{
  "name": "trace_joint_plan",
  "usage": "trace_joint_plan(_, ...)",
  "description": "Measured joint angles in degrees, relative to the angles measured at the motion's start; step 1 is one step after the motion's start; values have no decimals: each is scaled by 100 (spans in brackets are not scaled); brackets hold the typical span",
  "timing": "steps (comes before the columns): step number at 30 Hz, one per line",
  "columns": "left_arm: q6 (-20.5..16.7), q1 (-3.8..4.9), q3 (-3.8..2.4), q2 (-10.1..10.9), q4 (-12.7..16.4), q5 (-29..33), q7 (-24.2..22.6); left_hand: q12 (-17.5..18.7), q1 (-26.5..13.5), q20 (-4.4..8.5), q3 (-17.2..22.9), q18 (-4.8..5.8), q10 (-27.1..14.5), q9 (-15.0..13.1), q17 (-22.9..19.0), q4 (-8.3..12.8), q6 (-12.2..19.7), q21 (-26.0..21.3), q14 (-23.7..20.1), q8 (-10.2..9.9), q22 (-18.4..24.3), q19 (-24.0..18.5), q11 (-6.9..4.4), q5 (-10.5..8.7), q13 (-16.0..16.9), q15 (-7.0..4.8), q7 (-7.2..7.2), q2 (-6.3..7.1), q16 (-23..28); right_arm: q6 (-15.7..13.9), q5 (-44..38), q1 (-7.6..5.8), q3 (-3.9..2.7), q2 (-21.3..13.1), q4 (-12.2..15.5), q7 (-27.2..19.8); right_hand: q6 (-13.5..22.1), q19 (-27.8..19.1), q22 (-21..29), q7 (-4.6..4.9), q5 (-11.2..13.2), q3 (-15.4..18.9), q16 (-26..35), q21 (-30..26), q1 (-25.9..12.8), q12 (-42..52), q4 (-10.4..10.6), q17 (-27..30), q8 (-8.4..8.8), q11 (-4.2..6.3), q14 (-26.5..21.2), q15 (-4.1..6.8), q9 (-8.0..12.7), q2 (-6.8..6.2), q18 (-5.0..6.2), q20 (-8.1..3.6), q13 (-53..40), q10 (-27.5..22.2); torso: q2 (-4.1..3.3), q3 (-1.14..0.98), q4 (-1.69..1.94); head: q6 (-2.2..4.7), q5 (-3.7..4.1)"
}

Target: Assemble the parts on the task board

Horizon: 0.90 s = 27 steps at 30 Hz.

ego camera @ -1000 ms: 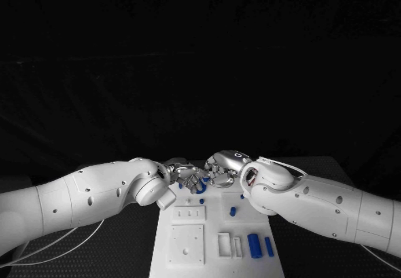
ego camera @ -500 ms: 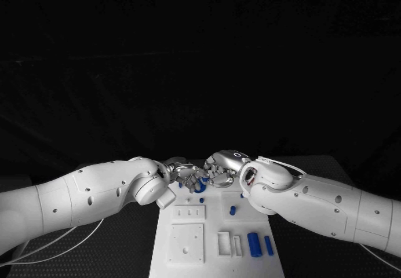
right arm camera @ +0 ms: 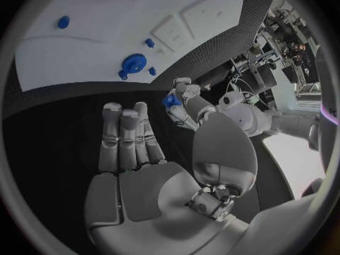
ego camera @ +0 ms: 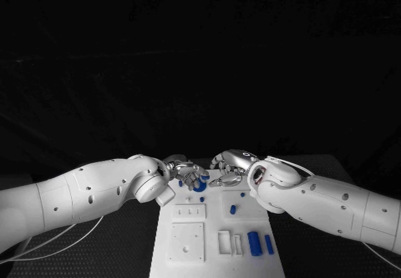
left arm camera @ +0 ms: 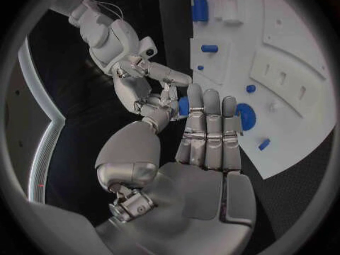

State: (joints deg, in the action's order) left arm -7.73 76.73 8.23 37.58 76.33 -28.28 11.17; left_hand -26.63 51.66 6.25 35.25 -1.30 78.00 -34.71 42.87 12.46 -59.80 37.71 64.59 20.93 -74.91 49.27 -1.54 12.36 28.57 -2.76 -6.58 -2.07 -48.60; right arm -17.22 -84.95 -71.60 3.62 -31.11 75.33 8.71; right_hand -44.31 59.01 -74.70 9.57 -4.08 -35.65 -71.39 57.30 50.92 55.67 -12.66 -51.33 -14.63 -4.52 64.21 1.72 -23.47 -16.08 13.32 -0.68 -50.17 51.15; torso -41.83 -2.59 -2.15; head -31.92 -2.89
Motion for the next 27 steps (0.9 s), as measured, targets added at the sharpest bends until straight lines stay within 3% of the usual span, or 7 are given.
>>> trace_joint_plan(3, 12, 0, 1, 9, -1, -76, 17, 0, 6, 0, 0, 0, 0, -2, 0, 0, 0, 0, 0, 0, 0, 0, 0, -21, 1, 0, 0, -6, 0, -175, 157, -2, -1, -117, -30, -96, 67, -70, -10, 46, -88, 127, 0, -22, -7, 61, 115, -10, 1, -49, -73, -33, -8, -7, -2, 57, 33, -68, 0, 0, 2, -12, 1)
trace_joint_plan(10, 62, -1, 7, 54, -18, -434, 150, -66, 13, 20, -1, 0, 44, -97, -10, -1, -5, 88, 62, -13, 0, 42, -44, -22, 38, -61, 6, -13, -93, -580, 789, -4, -14, -532, -180, -458, 80, -91, -25, 56, -486, 276, 0, -51, 16, 176, 264, -8, -52, -8, -100, -21, -74, -29, -2, 78, 126, -109, 0, -1, 5, -46, -31)
trace_joint_plan(12, 74, -1, 14, 77, -11, -639, 215, -106, 13, 11, -1, 0, 62, -133, -12, -1, -5, 116, 73, -11, 1, 52, -62, -22, 47, -72, 7, -13, -118, -656, 980, -10, -29, -620, -274, -547, 105, -91, -24, 64, -639, 293, 0, -51, 64, 193, 281, -1, -66, -8, -100, -21, -90, 19, -2, 78, 160, -108, -1, -2, 1, -59, -40)
trace_joint_plan(14, 83, 7, 60, 90, 6, -844, 284, -172, 13, 31, -1, -1, 89, -147, -12, -1, -5, 192, 118, 10, 1, 114, -89, -23, 75, -115, 8, -13, -195, -705, 1161, -31, -39, -672, -366, -625, 109, -91, -24, 67, -711, 299, 0, -51, 95, 218, 287, 6, -71, -8, -100, -22, -96, 50, -2, 78, 180, -108, 0, -2, -4, -73, -49)
trace_joint_plan(18, 104, 3, 210, 136, 84, -1415, 500, -335, 13, 51, -10, 0, 138, -149, 1, 7, -22, 277, 234, 12, 1, 217, -138, -44, 156, -182, 31, -13, -365, -779, 1680, -115, -91, -731, -605, -820, 140, -110, -25, 77, -790, 323, 0, -51, 144, 219, 311, 17, -95, -8, -122, -1, -113, 99, -2, 98, 224, -108, 2, -5, -4, -122, -86)
trace_joint_plan(22, 113, 5, 304, 159, 162, -1894, 746, -1096, 12, 163, -42, -1, 383, -149, 256, 53, -93, 650, 546, -48, -1, 639, -219, -48, 735, -399, 112, -12, -964, -818, 2073, -187, -142, -734, -720, -943, 147, -131, -24, 74, -835, 387, 0, -77, 176, 219, 294, 28, -95, -8, -139, -18, -118, 132, -1, 119, 267, -149, 9, -15, 3, -172, -99)
trace_joint_plan(27, 148, 17, 413, 187, 234, -2299, 1025, -2134, 43, 340, -89, -25, 458, -149, 485, 101, -103, 1241, 649, -136, -3, 1058, -300, 181, 1579, -482, 164, 19, -1686, -828, 2355, -254, -151, -709, -824, -1020, 148, -152, -24, 97, -858, 410, 0, -77, 205, 244, 271, 32, -115, -8, -159, 0, -124, 161, -1, 140, 297, -149, 20, -36, 11, -237, -115)
